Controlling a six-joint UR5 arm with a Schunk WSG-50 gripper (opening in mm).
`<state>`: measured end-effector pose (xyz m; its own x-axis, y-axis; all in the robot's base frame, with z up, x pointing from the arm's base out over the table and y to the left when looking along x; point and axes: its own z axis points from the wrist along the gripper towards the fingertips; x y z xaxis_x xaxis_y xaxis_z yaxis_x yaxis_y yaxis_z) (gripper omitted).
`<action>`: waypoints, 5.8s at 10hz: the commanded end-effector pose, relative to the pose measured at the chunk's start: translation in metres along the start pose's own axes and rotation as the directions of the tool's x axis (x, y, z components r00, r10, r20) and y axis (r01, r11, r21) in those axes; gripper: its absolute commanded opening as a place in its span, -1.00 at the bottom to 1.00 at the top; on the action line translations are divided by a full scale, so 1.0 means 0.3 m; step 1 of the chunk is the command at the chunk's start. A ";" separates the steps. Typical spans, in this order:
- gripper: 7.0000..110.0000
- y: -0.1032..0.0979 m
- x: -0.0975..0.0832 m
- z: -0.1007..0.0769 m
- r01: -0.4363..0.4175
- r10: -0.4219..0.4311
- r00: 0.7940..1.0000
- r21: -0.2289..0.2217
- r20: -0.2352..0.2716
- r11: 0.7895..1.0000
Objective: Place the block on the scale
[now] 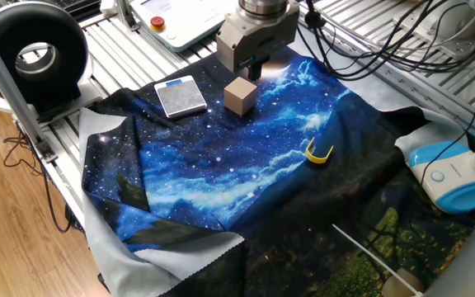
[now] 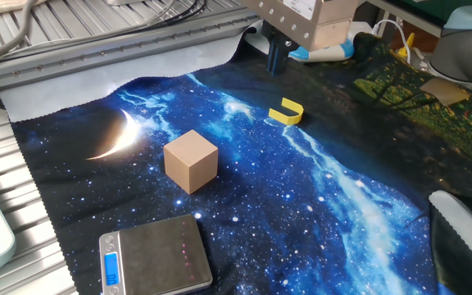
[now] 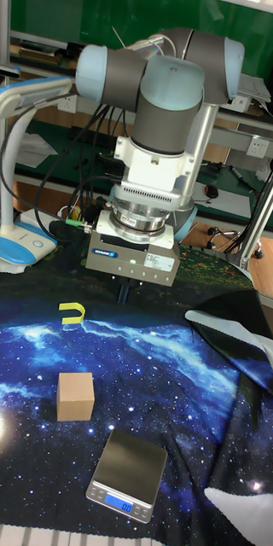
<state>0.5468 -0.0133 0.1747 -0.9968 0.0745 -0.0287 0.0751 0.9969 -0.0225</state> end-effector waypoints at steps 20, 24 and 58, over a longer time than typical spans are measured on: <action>-1.00 0.033 -0.023 -0.018 -0.013 0.013 1.000 -0.055 0.016 0.998; -1.00 -0.021 -0.009 -0.016 -0.019 0.019 1.000 0.010 0.000 1.000; 0.15 -0.097 -0.337 0.336 0.172 -0.169 0.983 -0.053 0.068 0.984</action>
<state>0.6419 -0.0475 0.0870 -0.9932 -0.0867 -0.0774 -0.0889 0.9957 0.0252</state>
